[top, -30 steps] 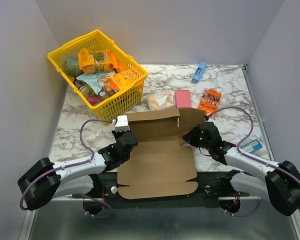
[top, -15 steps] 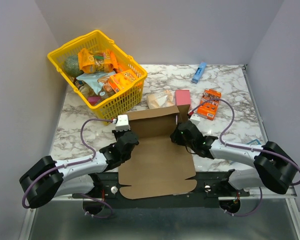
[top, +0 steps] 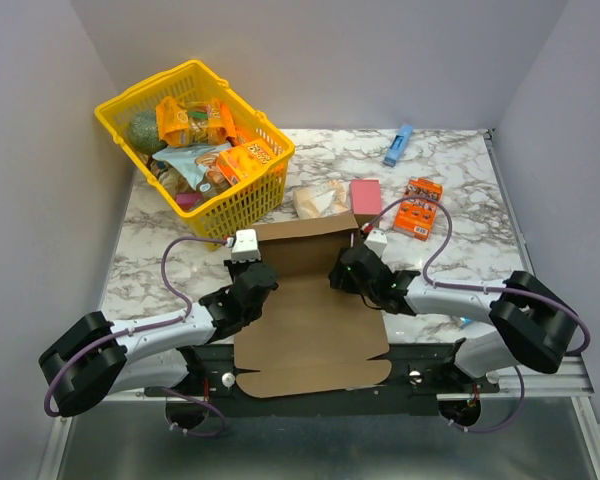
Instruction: Fold the paper box
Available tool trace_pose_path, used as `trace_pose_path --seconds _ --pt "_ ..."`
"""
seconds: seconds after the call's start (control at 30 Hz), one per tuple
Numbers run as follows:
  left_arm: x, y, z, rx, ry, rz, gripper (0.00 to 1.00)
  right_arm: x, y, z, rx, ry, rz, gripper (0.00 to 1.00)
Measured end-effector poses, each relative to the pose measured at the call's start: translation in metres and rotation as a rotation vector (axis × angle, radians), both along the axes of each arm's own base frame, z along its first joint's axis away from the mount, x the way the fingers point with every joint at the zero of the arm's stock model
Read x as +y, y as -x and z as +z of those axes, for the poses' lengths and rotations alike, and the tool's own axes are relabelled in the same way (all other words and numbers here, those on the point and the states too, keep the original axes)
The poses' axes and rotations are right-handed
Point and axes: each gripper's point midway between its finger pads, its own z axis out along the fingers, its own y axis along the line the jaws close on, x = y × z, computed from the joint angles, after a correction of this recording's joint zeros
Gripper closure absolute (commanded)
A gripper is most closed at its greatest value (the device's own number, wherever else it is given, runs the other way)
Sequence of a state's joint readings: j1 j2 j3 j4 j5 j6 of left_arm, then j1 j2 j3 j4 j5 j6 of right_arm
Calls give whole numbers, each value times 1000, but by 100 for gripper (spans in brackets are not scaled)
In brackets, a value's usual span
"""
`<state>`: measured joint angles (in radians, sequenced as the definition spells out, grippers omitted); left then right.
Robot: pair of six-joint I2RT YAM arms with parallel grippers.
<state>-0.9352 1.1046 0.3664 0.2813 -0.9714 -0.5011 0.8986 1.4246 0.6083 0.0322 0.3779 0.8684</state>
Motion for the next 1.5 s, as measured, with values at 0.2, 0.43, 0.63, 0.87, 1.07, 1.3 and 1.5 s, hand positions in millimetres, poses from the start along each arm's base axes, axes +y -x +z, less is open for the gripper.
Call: trace_pose_path --seconds 0.2,0.43,0.63,0.87,1.07,1.3,1.5 --pt "3 1 0 1 -7 10 100 10 -5 -4 -4 -3 8 28" --pt "9 1 0 0 -12 31 100 19 -11 -10 -2 4 11 26" --pt "11 2 0 2 -17 38 100 22 -11 -8 -7 8 18 22" --pt "7 1 4 66 -61 4 100 23 25 31 3 -36 144 7" --pt "11 -5 1 117 -46 -12 100 4 59 119 -112 -209 249 0" --pt "15 -4 -1 131 -27 -31 100 -44 69 169 -188 -166 190 0" --pt "16 0 -1 129 -14 -49 100 -102 26 154 -175 5 -14 0"
